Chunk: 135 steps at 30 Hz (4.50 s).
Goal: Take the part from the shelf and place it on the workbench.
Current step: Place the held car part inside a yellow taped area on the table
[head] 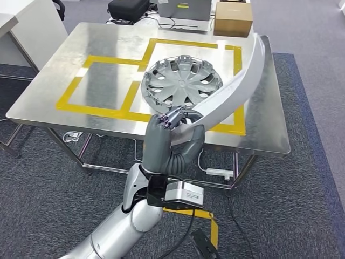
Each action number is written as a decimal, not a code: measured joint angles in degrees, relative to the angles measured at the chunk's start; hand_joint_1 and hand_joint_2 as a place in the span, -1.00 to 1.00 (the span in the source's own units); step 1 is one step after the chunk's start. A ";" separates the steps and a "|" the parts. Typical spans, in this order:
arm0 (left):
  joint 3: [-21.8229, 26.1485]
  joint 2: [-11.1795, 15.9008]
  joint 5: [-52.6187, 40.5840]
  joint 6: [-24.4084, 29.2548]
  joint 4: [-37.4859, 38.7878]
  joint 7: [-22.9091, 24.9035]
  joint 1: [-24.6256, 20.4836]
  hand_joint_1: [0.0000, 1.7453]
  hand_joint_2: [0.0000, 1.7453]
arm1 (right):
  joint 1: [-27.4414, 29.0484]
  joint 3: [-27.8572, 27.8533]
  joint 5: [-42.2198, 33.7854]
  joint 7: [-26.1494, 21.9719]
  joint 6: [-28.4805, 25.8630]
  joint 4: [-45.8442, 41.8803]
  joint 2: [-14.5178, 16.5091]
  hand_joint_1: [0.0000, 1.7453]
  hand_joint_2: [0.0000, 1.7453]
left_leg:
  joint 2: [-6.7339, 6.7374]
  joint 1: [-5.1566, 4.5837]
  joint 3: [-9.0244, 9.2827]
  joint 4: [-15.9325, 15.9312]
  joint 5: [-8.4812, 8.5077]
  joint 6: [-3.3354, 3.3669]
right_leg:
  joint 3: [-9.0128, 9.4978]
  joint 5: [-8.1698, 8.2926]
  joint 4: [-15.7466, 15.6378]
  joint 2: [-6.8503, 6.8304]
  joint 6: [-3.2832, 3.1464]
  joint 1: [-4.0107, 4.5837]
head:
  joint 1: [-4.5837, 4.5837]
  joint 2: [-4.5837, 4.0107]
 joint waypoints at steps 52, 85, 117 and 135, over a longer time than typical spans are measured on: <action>-0.02 -0.01 0.01 0.00 -0.02 -0.01 0.03 1.00 1.00 | -0.06 0.02 0.00 -0.02 0.01 0.00 -0.05 -1.00 -1.00 | 0.06 -0.08 1.06 -0.25 -0.92 2.36 | -5.93 -8.32 15.11 -0.14 1.54 0.21 | 0.17 0.00; -0.01 0.02 0.01 0.00 0.01 -0.01 0.03 1.00 1.00 | 0.09 0.00 0.00 0.01 0.01 0.00 -0.09 -1.00 -1.00 | 0.24 -0.11 0.40 -0.53 0.11 2.00 | -6.47 -5.15 12.95 -0.24 1.10 0.20 | -0.07 0.00; 0.00 0.03 0.01 -0.01 0.01 -0.01 0.05 1.00 1.00 | 0.03 0.01 0.00 0.00 0.01 0.00 -0.09 -1.00 -1.00 | 0.19 0.32 1.19 -0.36 -0.72 1.48 | -4.19 -2.03 7.67 -0.27 1.09 0.01 | 0.12 0.00; 0.07 0.20 0.12 0.01 0.01 -0.01 0.06 1.00 1.00 | -0.09 0.02 0.00 -0.01 0.01 0.00 -0.07 -1.00 -1.00 | 0.26 0.25 0.56 0.59 -0.57 -0.26 | 0.73 -0.13 -0.57 0.06 -0.53 0.32 | -0.13 0.00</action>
